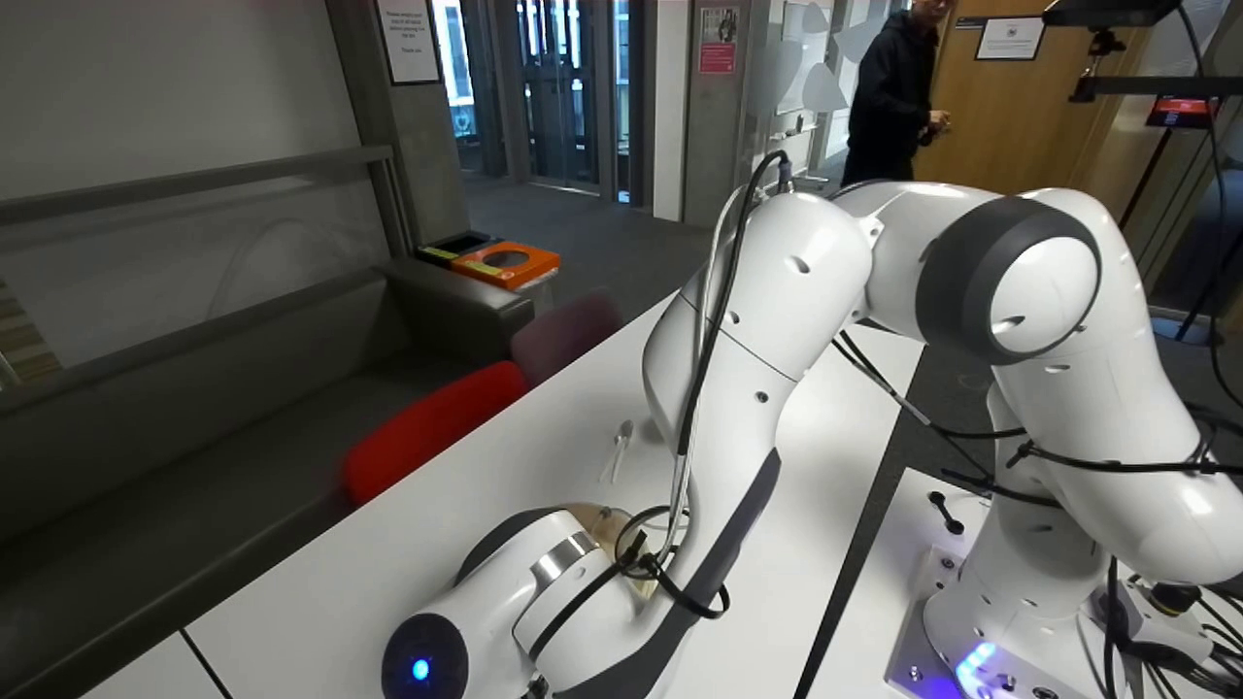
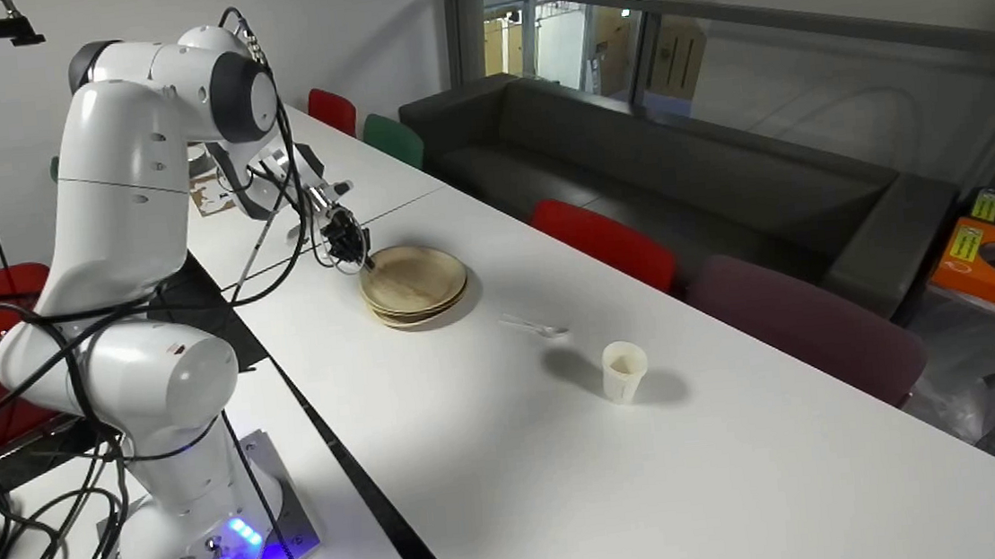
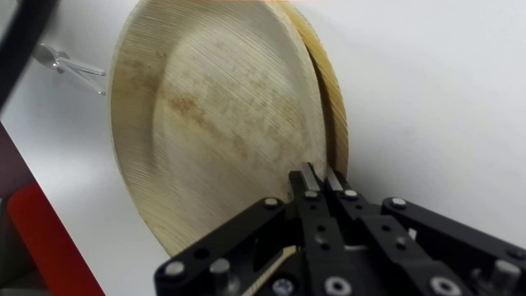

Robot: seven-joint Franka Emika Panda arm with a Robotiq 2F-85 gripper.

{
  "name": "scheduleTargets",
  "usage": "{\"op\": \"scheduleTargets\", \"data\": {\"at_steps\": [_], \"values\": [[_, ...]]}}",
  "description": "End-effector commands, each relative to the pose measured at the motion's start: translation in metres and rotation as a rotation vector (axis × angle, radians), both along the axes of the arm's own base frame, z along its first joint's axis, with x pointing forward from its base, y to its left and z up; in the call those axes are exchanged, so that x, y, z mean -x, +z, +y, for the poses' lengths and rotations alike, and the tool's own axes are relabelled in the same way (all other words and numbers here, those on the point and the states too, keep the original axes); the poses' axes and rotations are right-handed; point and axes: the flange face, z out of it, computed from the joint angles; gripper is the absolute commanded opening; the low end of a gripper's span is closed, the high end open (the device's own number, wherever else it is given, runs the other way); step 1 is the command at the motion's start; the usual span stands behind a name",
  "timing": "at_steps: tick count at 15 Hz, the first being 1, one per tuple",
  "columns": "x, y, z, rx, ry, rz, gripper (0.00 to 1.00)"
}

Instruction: Put the right plate on the left stacked plates

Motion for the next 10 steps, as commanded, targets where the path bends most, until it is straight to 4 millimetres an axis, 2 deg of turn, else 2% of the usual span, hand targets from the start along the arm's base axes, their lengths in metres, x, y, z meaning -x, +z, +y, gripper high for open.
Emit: {"op": "scheduleTargets", "data": {"at_steps": [1, 3, 10], "values": [[-0.001, 0.001, 0.0, 0.001, 0.0, -0.003, 0.3], [0.0, 0.002, 0.0, 0.003, 0.0, -0.003, 0.39], [0.016, 0.021, 0.009, -0.01, 0.027, -0.038, 0.89]]}}
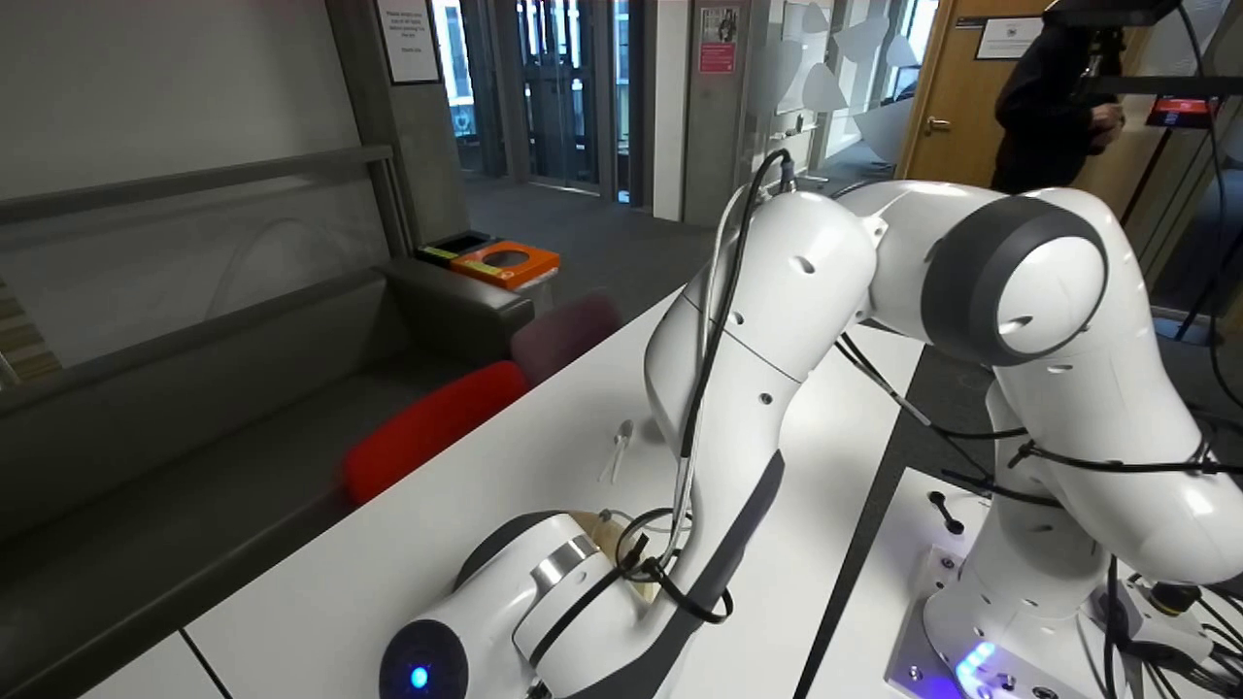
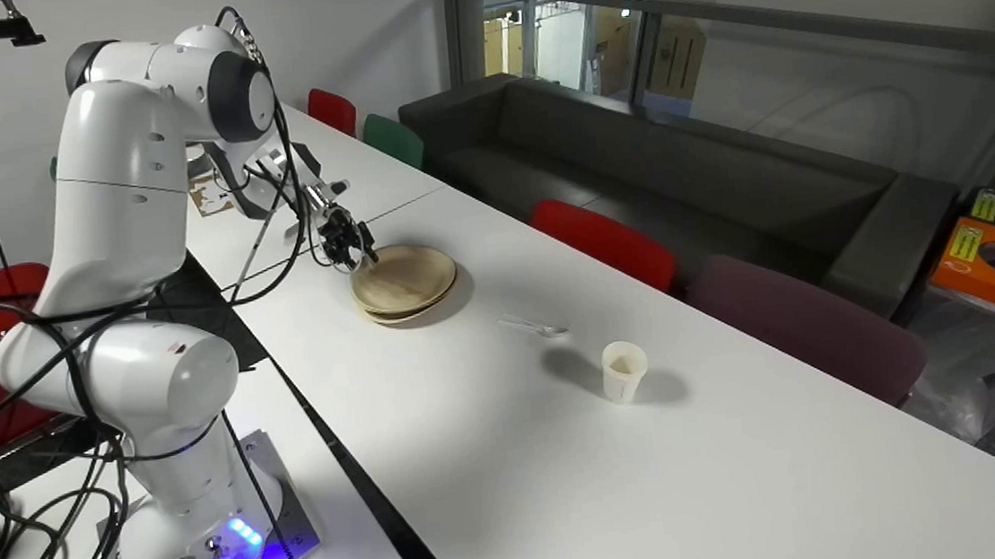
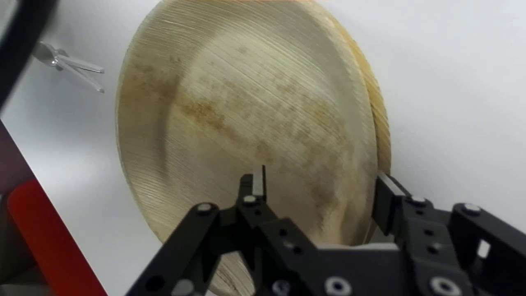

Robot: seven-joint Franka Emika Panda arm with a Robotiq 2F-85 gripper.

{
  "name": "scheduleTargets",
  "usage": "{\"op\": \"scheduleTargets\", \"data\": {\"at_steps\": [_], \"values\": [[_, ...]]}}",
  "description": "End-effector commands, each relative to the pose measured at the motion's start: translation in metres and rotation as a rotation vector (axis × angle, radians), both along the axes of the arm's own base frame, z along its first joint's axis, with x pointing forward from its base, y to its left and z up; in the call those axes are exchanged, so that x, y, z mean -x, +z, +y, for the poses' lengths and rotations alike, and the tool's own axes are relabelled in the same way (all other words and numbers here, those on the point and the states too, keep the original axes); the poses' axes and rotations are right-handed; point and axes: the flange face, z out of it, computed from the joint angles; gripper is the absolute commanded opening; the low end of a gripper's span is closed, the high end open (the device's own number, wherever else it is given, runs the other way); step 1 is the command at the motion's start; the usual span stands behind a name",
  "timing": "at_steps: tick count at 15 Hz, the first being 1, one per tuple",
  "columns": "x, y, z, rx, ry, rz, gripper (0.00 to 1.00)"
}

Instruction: Put the right plate on the left stacked plates

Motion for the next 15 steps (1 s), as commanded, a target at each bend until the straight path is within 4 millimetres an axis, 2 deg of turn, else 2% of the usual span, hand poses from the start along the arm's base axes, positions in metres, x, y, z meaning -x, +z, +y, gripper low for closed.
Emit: {"op": "scheduleTargets", "data": {"at_steps": [1, 5, 12, 15], "values": [[0.0148, 0.0213, 0.0051, -0.009, 0.026, -0.035, 0.97], [0.02, 0.0235, 0.0093, -0.009, 0.036, -0.025, 1.0], [0.015, 0.0182, 0.0013, 0.048, 0.001, -0.014, 1.0], [0.0179, 0.0181, 0.0048, -0.025, -0.003, 0.104, 1.0]]}}
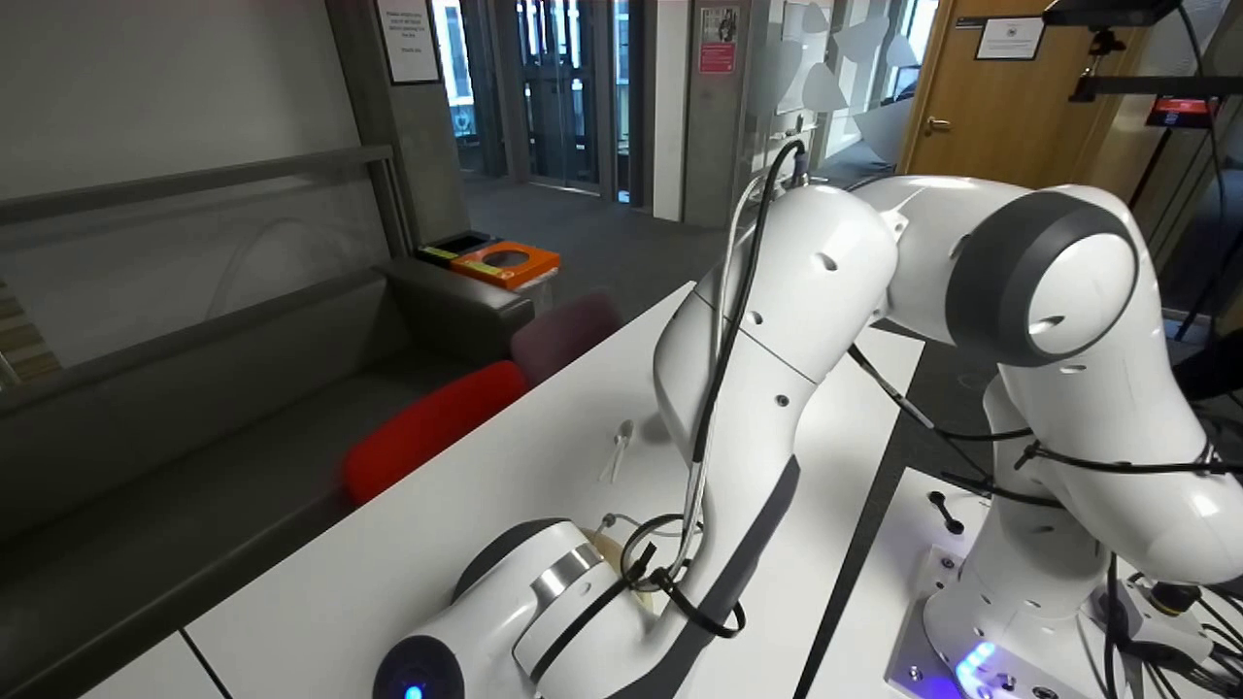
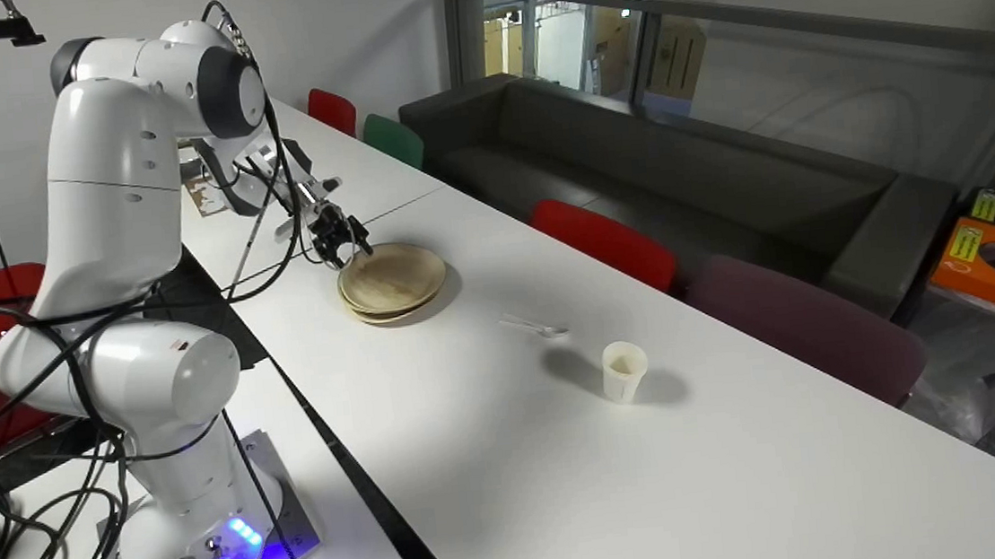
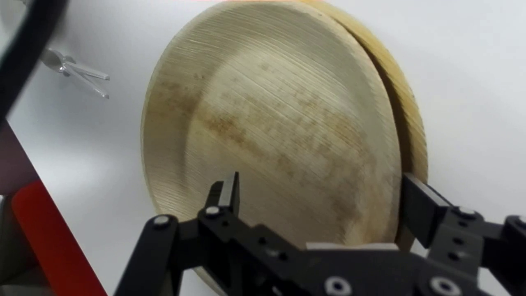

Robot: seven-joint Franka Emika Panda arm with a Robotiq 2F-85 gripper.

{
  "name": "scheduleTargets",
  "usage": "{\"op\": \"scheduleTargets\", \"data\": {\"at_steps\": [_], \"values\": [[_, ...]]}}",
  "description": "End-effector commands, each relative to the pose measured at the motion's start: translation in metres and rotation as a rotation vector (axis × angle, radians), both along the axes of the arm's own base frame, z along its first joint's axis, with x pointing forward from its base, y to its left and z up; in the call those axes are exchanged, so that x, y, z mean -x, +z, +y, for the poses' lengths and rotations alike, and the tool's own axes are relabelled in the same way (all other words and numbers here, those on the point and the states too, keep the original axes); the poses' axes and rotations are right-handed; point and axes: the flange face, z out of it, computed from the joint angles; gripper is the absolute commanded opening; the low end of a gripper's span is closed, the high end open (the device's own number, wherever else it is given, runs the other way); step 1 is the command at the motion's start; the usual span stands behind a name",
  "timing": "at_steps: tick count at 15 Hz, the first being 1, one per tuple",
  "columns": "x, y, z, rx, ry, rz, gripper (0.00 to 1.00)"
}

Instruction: Put the right plate on the left stacked plates

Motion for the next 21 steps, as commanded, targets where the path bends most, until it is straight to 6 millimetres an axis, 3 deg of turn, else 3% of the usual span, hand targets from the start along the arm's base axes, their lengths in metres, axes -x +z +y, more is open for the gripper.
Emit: {"op": "scheduleTargets", "data": {"at_steps": [1, 4, 7, 11, 15, 18, 21], "values": [[0.007, 0.012, 0.0, -0.067, 0.0, 0.123, 1.0], [0.017, 0.024, 0.008, -0.127, -0.016, 0.182, 1.0], [0.028, 0.053, 0.014, -0.162, -0.05, 0.148, 1.0], [0.042, 0.103, 0.02, -0.224, -0.066, 0.081, 1.0], [0.072, 0.156, 0.018, -0.276, -0.066, -0.001, 1.0], [0.093, 0.199, 0.003, -0.311, -0.112, -0.077, 1.0], [0.096, 0.235, -0.03, -0.326, -0.199, -0.127, 1.0]]}}
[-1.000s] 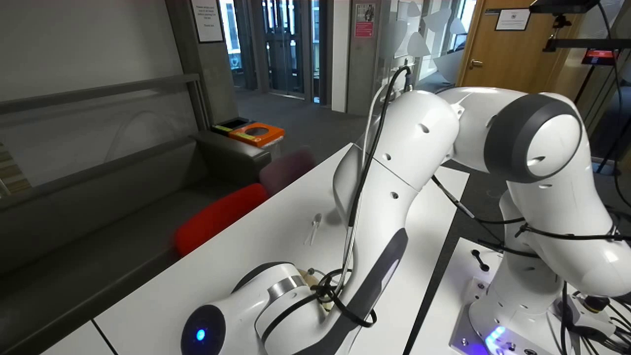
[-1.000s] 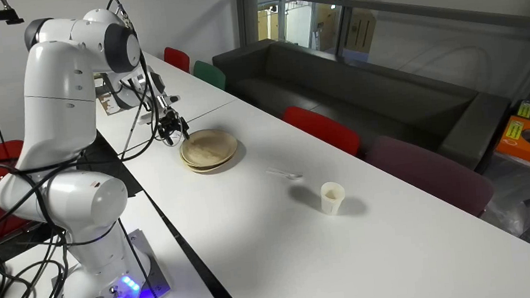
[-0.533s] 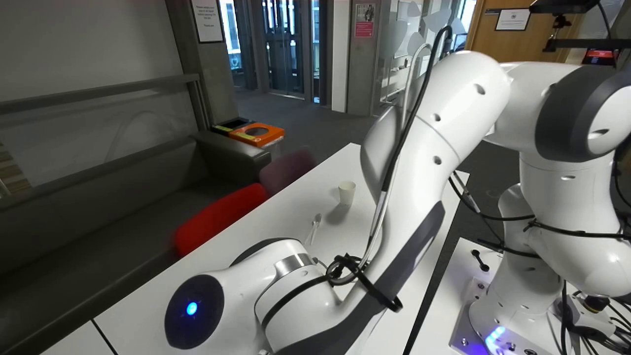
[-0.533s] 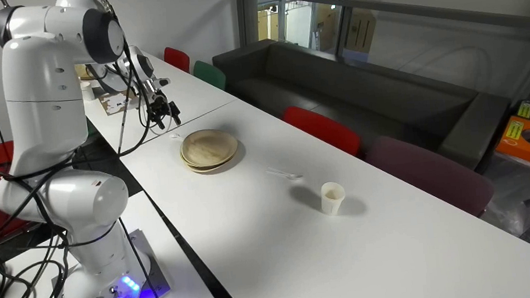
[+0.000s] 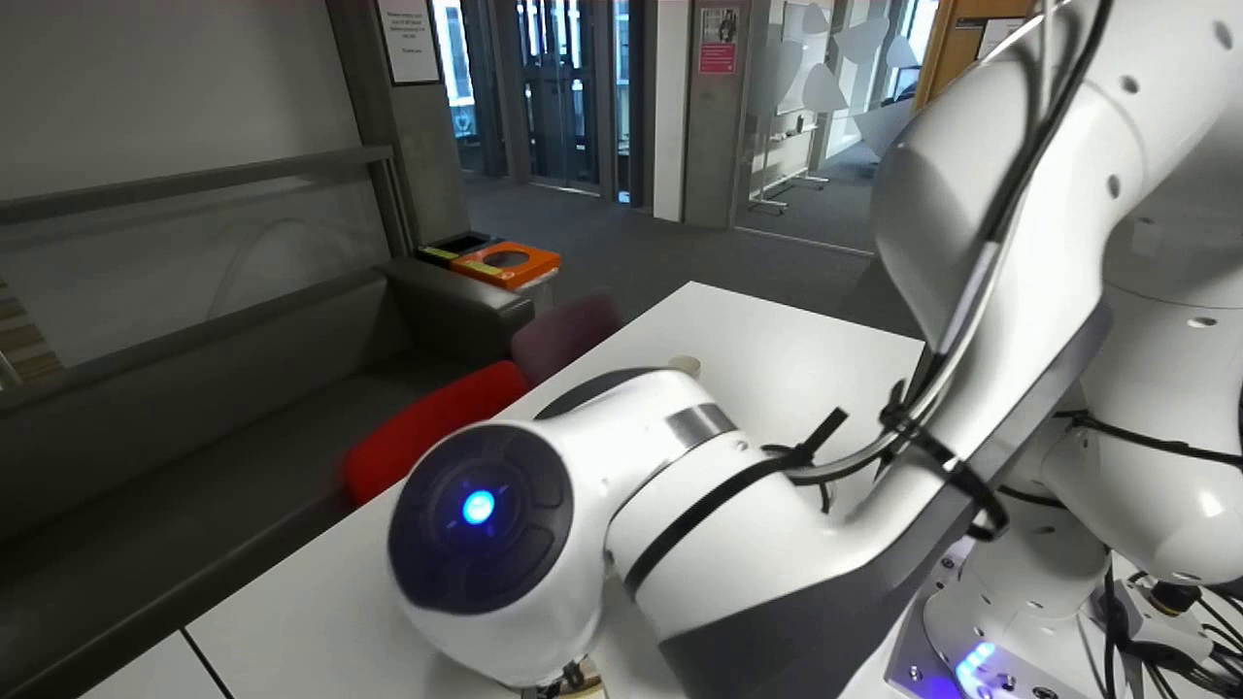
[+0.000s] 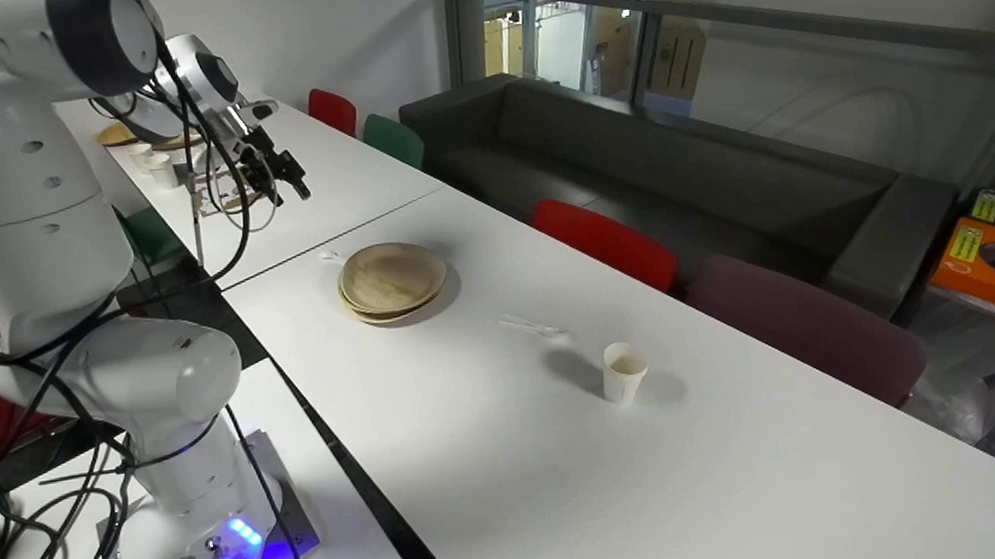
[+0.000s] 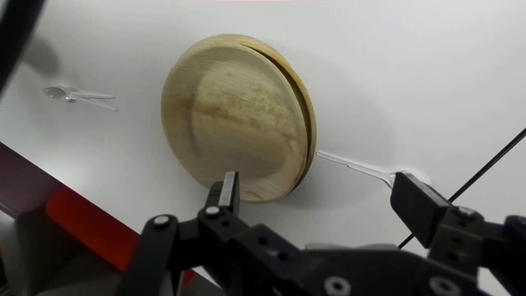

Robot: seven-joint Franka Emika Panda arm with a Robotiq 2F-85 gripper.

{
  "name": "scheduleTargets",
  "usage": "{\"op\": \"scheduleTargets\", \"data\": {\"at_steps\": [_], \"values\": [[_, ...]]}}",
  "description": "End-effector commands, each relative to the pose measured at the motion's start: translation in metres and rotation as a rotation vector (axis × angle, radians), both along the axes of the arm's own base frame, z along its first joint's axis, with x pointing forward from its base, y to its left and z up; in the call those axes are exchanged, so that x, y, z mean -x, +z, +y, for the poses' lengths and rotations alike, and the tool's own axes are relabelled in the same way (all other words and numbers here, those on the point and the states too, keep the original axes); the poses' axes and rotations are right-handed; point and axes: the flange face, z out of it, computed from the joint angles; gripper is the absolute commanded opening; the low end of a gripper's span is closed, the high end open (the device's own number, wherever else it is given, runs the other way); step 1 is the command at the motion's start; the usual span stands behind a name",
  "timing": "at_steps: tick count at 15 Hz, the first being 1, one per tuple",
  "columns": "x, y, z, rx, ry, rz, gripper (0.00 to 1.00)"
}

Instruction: Put the right plate on the left stacked plates

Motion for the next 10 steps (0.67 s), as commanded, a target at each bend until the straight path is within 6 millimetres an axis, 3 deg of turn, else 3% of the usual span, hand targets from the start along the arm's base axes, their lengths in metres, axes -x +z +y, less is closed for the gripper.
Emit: {"op": "scheduleTargets", "data": {"at_steps": [1, 6, 10], "values": [[0.007, 0.051, -0.062, -0.024, -0.126, -0.048, 1.0], [-0.032, 0.102, -0.154, -0.088, -0.335, -0.035, 1.0], [-0.075, 0.123, -0.242, -0.183, -0.473, -0.006, 1.0]]}}
